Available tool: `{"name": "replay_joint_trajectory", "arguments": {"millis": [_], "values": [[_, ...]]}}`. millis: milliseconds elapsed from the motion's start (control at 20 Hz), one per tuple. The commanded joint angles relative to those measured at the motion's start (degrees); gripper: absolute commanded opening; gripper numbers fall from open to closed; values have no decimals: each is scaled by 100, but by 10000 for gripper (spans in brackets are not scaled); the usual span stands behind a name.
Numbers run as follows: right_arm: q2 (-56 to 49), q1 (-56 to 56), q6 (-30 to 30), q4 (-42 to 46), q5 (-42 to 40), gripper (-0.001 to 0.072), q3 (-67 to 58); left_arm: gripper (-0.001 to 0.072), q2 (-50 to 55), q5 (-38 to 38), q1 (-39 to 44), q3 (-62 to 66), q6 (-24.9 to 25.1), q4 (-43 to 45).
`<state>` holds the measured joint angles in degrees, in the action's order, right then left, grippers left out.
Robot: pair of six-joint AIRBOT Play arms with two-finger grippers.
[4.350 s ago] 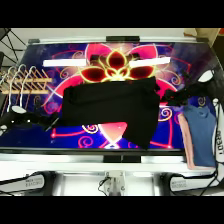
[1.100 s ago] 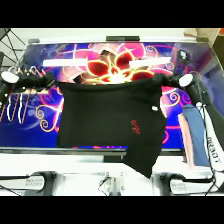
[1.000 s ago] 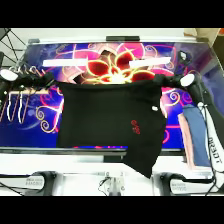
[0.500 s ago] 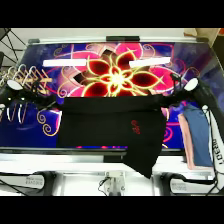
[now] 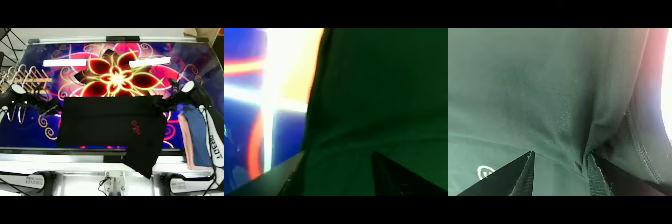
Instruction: Fold the shirts.
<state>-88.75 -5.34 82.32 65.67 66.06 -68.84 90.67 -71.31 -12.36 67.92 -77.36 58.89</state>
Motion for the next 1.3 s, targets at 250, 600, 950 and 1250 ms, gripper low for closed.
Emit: {"name": "replay_joint_trajectory", "arguments": {"millis": [250,600,950,1250], "values": [[1016,-824,-72,1305,2059,463,-55,502,-782,-1912,-1158,-341,87,522],[1840,-1204,-160,1217,2122,463,214,502,-2155,-732,-1266,-3550,793,448],[1875,-1204,-133,1244,2424,463,219,418,-2153,258,-1259,-4059,785,-417],[2302,-1204,-179,1294,2269,463,1139,35,-2155,234,-1145,-4057,826,-535]]}}
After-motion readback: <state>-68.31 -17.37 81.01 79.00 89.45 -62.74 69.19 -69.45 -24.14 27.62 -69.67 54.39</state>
